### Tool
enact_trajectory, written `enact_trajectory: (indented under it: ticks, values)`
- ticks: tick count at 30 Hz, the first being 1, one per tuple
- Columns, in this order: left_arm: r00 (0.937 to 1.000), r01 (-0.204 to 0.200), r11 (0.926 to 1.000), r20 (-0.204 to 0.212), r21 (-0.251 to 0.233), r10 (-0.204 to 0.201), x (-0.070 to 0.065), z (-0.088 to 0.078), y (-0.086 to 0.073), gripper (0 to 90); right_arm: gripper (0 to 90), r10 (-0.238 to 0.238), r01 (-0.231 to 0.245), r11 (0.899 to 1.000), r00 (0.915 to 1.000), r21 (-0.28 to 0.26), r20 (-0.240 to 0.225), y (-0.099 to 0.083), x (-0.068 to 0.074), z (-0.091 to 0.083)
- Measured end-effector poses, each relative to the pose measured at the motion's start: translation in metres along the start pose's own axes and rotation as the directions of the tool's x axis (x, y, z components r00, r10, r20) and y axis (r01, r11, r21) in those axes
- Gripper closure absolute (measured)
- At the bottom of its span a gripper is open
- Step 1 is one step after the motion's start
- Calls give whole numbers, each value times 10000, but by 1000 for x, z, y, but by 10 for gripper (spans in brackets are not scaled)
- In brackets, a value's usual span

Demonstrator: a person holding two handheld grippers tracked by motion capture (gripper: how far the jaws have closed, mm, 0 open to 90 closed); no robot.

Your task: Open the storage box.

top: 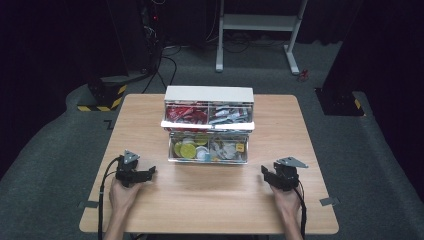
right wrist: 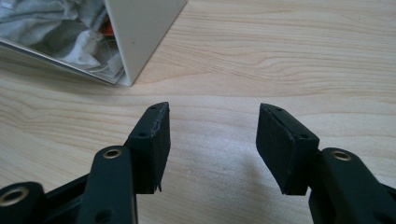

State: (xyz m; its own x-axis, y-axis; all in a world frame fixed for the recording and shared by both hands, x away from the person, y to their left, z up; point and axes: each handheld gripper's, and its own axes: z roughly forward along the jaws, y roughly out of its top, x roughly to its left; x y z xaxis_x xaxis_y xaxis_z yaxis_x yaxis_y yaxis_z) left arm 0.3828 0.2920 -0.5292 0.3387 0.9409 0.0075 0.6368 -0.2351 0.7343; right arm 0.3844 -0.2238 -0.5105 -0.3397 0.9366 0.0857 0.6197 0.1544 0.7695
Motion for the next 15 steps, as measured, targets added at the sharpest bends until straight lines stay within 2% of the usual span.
enact_trajectory:
  ticks: [8, 15]
  values:
    - [10000, -37, 10000, 49, 12, 37, 1, 0, 0, 143, 423, 83, -93, 9998, 9984, -180, -555, 1, 0, -3]
    - [10000, -47, 10000, 41, 5, 47, 0, 1, 0, 139, 399, 39, -62, 9995, 9971, -297, -760, 1, 0, -5]
